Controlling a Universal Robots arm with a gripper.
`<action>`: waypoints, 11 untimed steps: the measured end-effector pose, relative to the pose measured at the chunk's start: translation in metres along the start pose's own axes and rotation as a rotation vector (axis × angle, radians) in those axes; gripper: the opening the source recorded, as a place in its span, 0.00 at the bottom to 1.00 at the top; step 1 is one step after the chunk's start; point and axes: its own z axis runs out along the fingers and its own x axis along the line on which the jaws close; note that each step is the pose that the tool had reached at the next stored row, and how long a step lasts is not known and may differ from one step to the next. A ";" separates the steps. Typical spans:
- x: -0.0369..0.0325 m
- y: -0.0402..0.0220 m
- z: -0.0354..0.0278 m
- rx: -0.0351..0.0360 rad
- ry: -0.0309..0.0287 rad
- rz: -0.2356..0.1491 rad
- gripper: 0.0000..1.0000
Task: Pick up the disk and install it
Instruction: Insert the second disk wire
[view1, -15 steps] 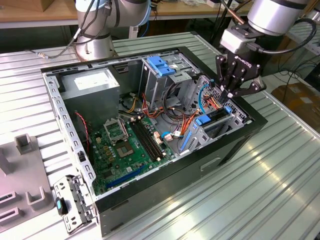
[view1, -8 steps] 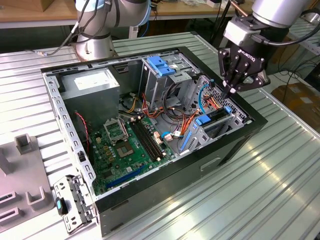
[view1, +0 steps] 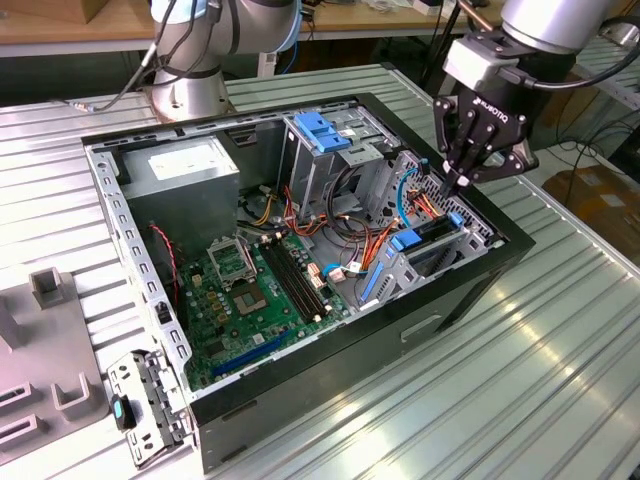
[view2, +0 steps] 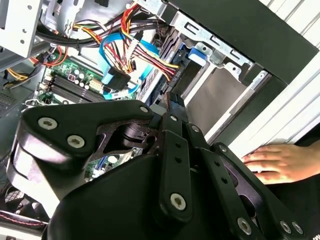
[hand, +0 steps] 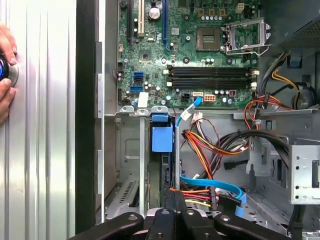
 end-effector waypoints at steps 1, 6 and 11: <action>0.0000 0.0000 -0.0012 0.0000 0.0000 0.000 0.11; -0.0002 0.0002 -0.0124 0.0000 -0.0001 0.000 0.11; -0.0027 0.0040 -0.0150 0.0000 -0.0002 0.000 0.11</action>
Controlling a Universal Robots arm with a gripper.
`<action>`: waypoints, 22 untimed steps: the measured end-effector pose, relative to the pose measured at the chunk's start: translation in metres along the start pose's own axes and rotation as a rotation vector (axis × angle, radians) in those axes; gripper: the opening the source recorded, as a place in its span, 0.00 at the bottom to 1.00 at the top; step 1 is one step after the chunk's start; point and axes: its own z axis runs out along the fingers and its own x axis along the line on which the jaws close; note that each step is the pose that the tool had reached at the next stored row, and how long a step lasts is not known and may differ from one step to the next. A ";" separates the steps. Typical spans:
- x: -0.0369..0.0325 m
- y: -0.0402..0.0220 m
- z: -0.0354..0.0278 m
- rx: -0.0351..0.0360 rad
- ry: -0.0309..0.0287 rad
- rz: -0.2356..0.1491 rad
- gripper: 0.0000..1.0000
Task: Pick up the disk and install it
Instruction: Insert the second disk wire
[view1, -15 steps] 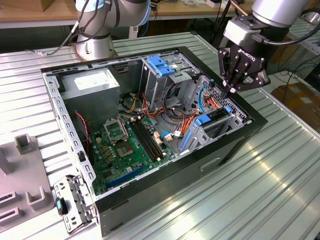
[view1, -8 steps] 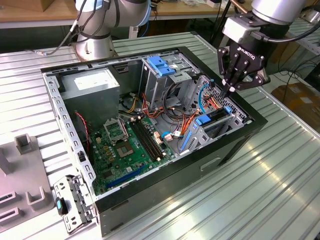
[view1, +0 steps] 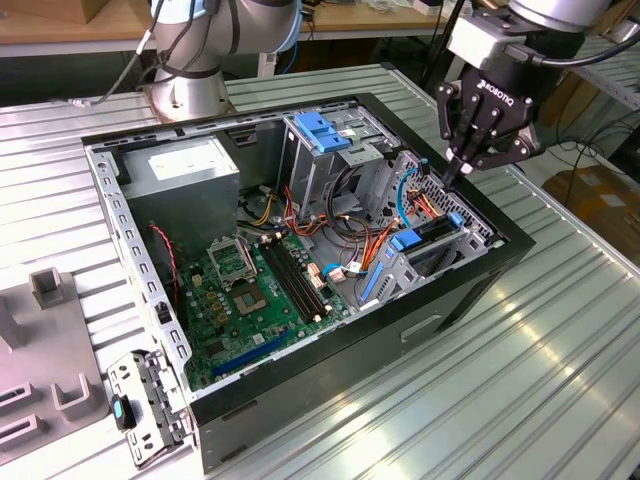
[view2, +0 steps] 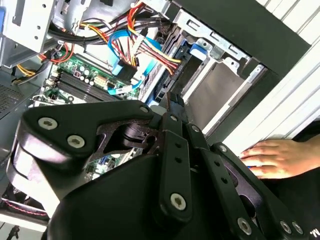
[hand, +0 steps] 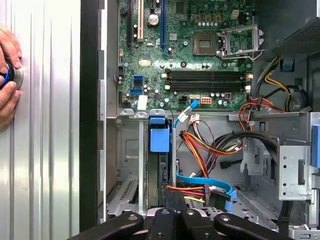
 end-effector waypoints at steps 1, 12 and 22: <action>-0.0004 0.0011 0.0000 0.0000 0.0001 0.000 0.11; -0.0394 0.0021 -0.0011 -0.0001 0.0192 0.000 0.11; -0.0564 0.0018 0.0001 -0.0004 0.0755 0.000 0.29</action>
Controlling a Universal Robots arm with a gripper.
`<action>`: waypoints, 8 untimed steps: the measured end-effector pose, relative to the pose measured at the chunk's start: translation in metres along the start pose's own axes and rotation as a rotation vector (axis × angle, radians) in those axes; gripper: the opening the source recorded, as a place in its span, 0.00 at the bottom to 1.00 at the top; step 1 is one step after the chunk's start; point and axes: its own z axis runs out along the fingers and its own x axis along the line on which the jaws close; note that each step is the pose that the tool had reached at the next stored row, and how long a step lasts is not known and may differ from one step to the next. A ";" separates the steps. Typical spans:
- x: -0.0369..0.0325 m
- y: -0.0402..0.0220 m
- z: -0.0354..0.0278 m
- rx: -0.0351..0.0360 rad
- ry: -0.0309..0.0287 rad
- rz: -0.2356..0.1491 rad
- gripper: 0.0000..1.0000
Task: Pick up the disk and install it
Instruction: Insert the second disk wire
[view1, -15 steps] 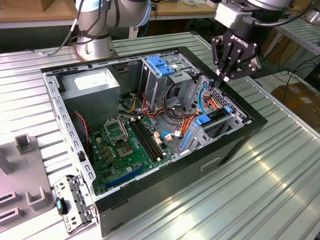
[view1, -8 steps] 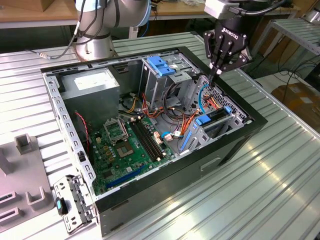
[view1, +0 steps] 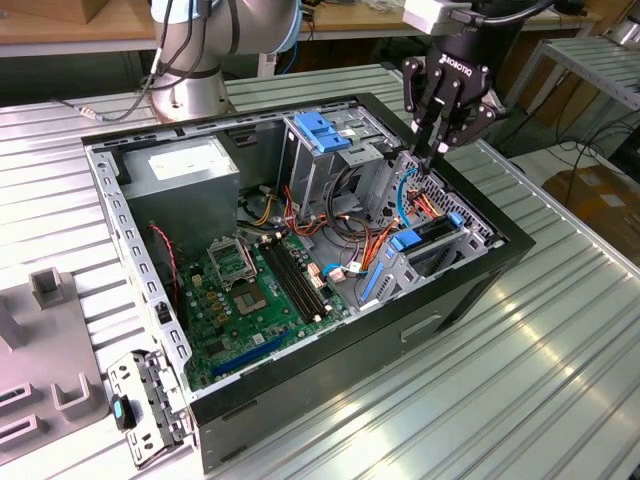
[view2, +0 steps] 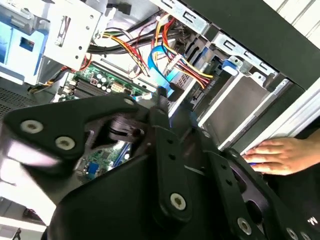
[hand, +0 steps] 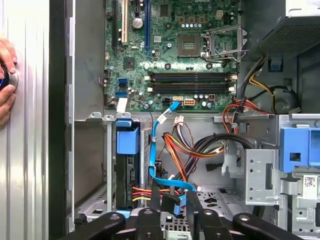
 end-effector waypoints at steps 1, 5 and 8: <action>-0.0008 0.0000 0.0001 0.0000 0.0045 0.000 0.36; -0.0047 -0.0009 0.0017 -0.0003 0.0452 0.000 0.36; -0.0061 -0.0027 0.0035 -0.0020 0.0614 0.008 0.36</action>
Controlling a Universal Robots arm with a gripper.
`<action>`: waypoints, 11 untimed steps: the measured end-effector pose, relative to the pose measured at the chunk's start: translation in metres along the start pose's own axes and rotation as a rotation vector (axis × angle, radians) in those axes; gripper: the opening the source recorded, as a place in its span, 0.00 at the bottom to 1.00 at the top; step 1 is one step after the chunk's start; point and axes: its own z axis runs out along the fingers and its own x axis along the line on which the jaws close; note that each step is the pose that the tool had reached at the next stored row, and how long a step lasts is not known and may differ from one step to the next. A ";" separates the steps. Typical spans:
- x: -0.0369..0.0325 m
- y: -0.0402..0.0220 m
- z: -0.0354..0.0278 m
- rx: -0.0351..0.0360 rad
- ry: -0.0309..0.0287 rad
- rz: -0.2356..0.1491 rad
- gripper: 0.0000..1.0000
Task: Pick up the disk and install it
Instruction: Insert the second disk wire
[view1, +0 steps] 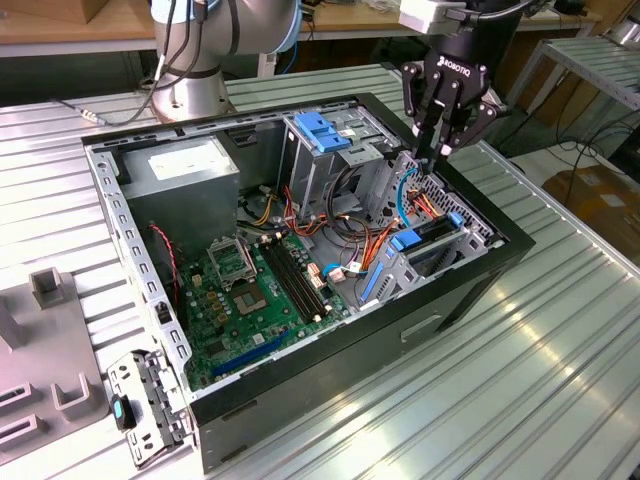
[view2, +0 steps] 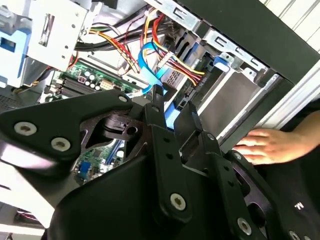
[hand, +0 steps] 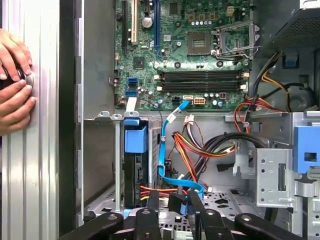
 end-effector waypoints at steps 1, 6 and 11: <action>-0.0018 -0.0005 0.0003 -0.0013 0.0009 0.005 0.36; -0.0097 -0.0013 0.0071 -0.0018 0.0037 0.007 0.36; -0.0130 -0.0019 0.0134 -0.0019 0.0122 0.008 0.22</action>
